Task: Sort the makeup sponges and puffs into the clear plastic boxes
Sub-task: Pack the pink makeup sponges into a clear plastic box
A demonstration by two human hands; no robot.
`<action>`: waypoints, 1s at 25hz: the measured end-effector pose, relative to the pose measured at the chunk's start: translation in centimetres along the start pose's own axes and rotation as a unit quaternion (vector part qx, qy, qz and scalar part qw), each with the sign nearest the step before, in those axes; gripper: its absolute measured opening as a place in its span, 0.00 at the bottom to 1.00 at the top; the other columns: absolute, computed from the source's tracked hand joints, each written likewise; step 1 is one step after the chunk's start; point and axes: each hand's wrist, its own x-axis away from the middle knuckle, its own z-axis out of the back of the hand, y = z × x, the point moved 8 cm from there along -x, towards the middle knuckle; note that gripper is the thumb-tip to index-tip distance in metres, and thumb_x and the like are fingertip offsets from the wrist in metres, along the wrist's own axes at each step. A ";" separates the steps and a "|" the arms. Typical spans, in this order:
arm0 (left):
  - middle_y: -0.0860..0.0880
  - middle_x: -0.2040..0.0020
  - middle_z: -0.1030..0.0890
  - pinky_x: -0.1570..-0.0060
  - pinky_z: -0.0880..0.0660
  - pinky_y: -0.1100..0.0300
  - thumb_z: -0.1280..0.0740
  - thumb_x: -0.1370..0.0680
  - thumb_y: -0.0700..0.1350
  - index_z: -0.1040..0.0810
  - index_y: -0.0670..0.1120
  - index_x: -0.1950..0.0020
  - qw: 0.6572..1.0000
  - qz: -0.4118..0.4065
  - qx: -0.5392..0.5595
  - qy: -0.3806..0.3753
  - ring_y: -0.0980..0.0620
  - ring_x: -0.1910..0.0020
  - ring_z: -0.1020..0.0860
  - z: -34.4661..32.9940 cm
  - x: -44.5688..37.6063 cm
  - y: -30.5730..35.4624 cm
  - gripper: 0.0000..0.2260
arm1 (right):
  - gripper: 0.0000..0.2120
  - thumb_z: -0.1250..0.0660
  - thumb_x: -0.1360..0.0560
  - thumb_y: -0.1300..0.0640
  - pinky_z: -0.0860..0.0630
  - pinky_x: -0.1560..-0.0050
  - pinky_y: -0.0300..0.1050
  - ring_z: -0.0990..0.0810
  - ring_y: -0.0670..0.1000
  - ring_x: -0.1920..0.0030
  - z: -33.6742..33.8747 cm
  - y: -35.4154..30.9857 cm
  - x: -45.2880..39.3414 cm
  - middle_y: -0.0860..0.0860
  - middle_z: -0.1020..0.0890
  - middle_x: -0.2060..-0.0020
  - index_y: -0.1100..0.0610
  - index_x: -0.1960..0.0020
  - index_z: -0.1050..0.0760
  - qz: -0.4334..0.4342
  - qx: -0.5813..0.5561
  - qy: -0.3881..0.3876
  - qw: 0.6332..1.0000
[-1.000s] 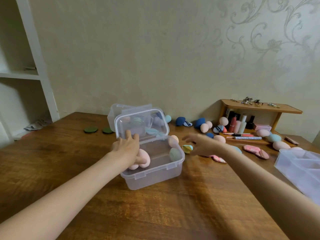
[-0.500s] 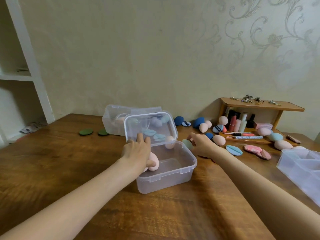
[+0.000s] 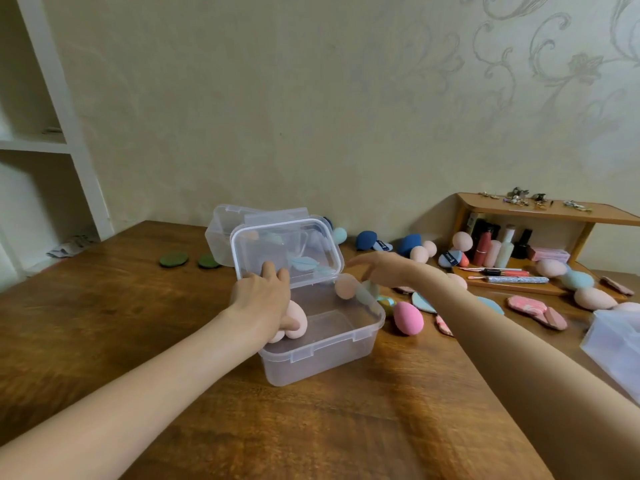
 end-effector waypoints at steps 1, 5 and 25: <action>0.43 0.41 0.31 0.60 0.33 0.59 0.36 0.26 0.62 0.37 0.43 0.37 1.000 -0.005 0.000 0.004 0.44 0.46 0.24 0.1 0.0 0.1 0.28 | 0.24 0.45 0.22 0.67 0.30 0.38 0.46 0.27 0.55 0.36 0.9 0.8 0.2 0.53 0.28 0.32 0.51 0.29 0.34 -0.018 0.000 0.043 0.999; 0.43 0.40 0.32 0.60 0.33 0.59 0.37 0.26 0.62 0.39 0.43 0.33 0.999 -0.034 0.017 0.020 0.44 0.44 0.25 0.7 -0.2 1.9 0.31 | 0.19 0.43 0.23 0.63 0.29 0.44 0.47 0.27 0.57 0.42 3.5 8.8 1.7 0.57 0.25 0.38 0.55 0.33 0.29 -0.184 0.050 0.127 0.973; 0.44 0.33 0.32 0.37 0.32 0.56 0.35 0.26 0.60 0.36 0.43 0.32 0.986 -0.106 0.083 0.094 0.46 0.34 0.35 2.3 -0.2 5.8 0.30 | 0.17 0.32 0.27 0.63 0.20 0.59 0.42 0.16 0.53 0.58 -1.3 -1.1 7.1 0.59 0.19 0.49 0.60 0.39 0.28 -0.076 -0.191 0.018 0.979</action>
